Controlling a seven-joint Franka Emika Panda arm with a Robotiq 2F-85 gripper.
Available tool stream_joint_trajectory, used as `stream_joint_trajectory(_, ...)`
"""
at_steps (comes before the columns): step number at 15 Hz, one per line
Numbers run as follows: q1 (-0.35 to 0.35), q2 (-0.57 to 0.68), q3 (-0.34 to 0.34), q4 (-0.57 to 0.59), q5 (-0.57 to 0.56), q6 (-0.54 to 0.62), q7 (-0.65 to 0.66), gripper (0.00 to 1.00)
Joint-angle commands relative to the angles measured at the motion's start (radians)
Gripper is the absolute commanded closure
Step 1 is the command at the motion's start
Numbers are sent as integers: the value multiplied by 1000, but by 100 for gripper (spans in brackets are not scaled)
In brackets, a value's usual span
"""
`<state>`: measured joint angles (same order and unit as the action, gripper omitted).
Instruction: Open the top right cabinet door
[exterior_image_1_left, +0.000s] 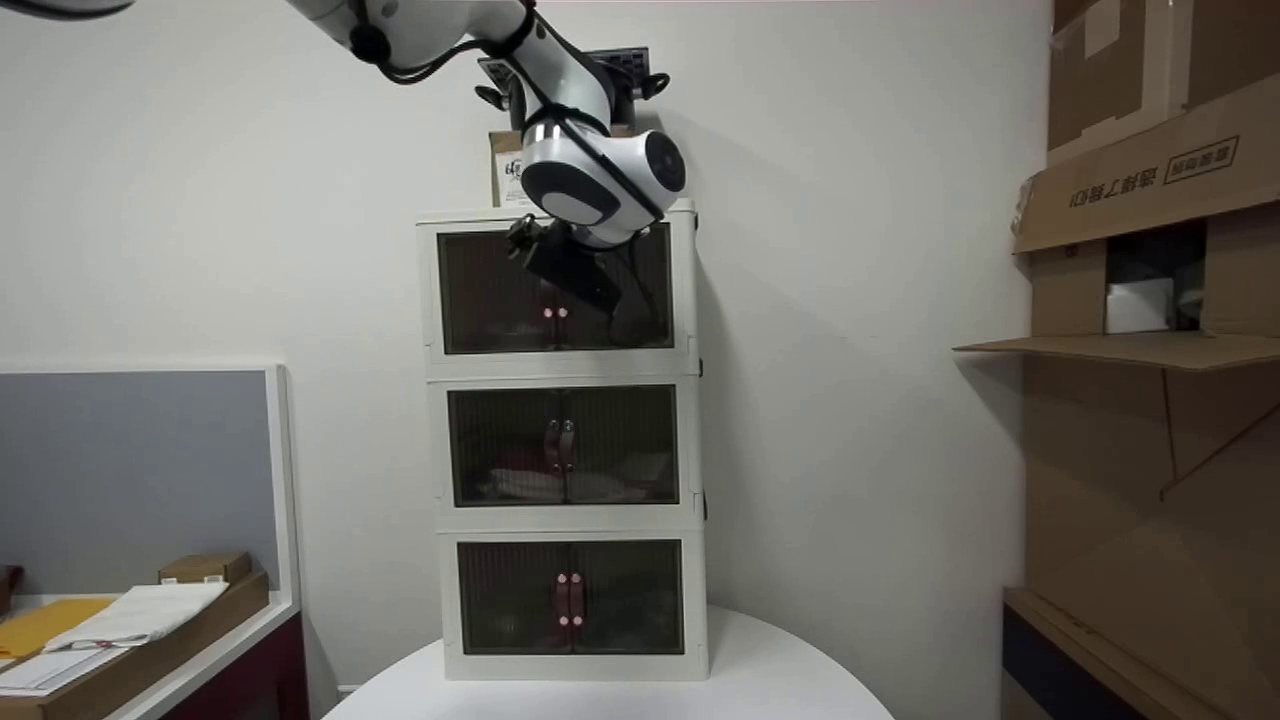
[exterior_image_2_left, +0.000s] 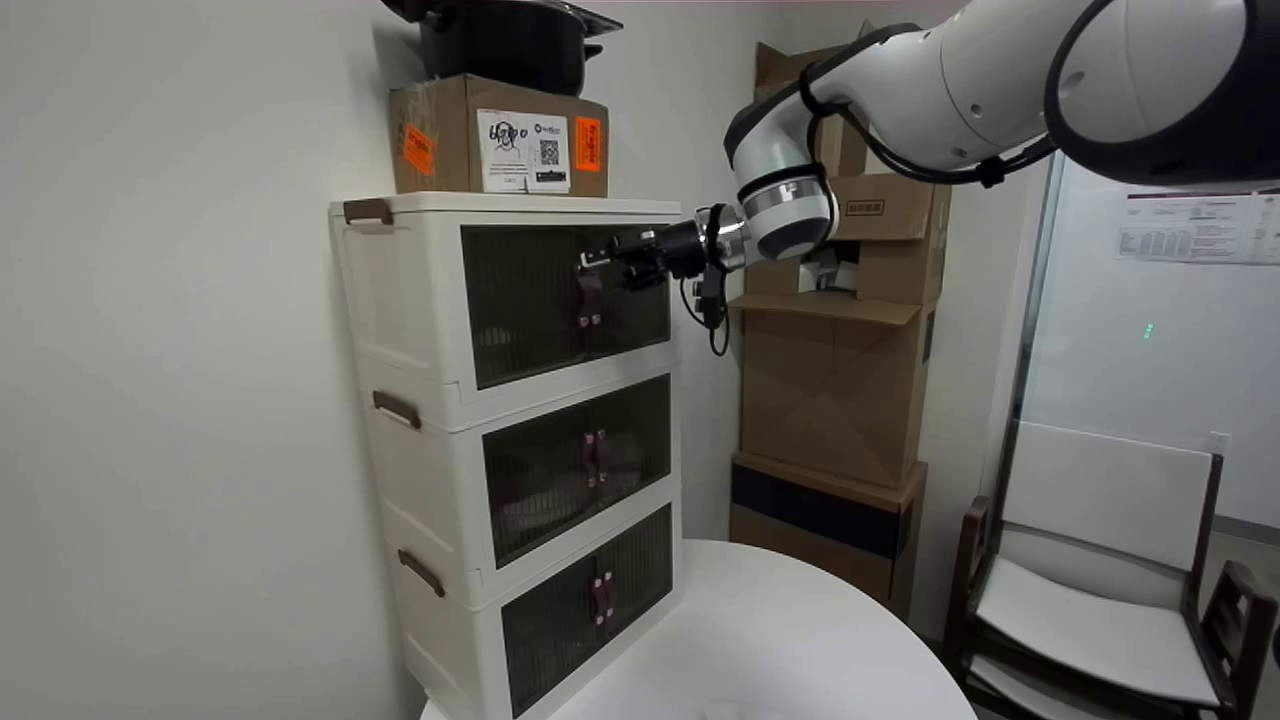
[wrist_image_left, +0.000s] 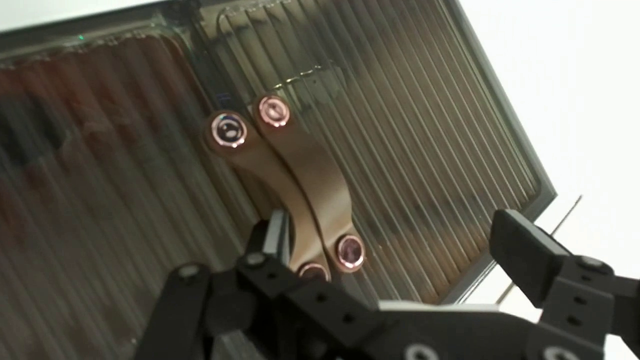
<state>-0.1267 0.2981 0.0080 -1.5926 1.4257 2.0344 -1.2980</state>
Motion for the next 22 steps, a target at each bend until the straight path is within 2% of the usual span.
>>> stream_joint_trajectory(1, -1, 28, -17, 42, 33, -45, 22, 25)
stream_joint_trajectory(2, 1, 29, -20, 43, 35, -40, 23, 26)
stream_joint_trajectory(10, 3, 34, -39, 31, 63, 14, 45, 88)
stream_joint_trajectory(12, 5, 35, -40, 27, 72, 37, 45, 97)
stream_joint_trajectory(15, 18, 27, -39, 11, 65, 75, 42, 99)
stream_joint_trajectory(17, 25, 11, -41, -8, 37, 73, 45, 93)
stream_joint_trajectory(22, 19, -45, -49, -71, 10, 76, 39, 95)
